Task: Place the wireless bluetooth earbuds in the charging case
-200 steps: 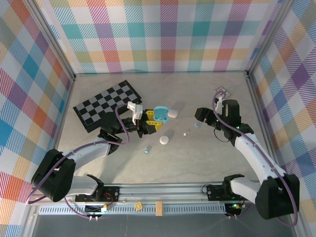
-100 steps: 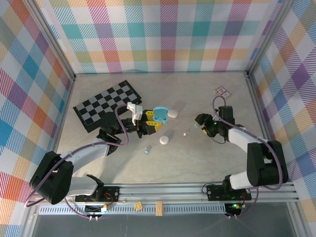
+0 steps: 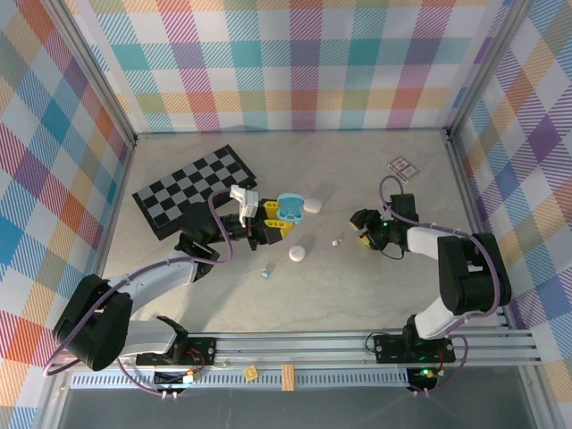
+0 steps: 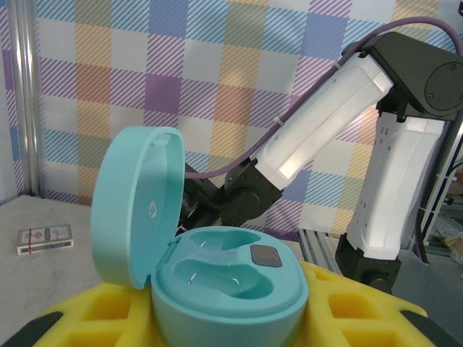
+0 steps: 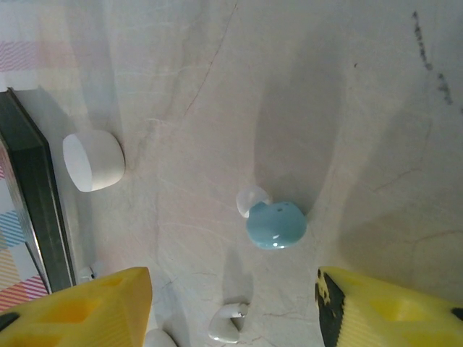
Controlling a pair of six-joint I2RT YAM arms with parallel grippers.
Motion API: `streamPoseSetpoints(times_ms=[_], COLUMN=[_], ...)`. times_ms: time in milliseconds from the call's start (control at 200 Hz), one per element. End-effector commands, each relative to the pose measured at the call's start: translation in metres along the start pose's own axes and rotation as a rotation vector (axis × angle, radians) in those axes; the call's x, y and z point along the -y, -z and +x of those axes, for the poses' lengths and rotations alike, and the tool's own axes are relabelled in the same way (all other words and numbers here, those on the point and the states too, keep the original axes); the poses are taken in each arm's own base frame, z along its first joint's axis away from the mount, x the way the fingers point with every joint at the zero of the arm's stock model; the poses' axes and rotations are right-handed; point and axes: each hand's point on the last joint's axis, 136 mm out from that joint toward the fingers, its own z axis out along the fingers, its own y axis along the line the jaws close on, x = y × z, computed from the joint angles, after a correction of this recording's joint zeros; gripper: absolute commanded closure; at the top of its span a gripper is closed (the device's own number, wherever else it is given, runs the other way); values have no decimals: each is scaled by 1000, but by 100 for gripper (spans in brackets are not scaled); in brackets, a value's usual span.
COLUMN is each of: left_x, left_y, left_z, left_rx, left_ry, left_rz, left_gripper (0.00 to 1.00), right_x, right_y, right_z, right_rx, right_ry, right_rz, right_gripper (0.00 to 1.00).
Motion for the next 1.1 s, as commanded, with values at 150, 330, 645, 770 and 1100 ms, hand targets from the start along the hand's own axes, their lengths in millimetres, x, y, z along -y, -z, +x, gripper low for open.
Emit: streamPoseSetpoints(times_ms=[150,330,645,770,1100], left_x=[7,8,9,9,9], left_y=[1,2,4,4,3], left_z=[-8,-7,-5,-5,-6], left_rx=[16,9,-2,-3,-2], left_ry=[-43,-43,-44,-42,-44], left_rz=[10,8,2,2,6], left_gripper=[63,63,63,63,63], right_x=[-20,-18,-28,-28,-11], right_y=[-8,-14,-25,-24,-31], right_z=[-20,-29,-31,-29,-21], right_rx=[7,4,-62,-73,-122], right_ry=[49,61,134,169,219], right_rz=[-38,-24,-62,-59,-12], right_gripper=[43,45,49,49,49])
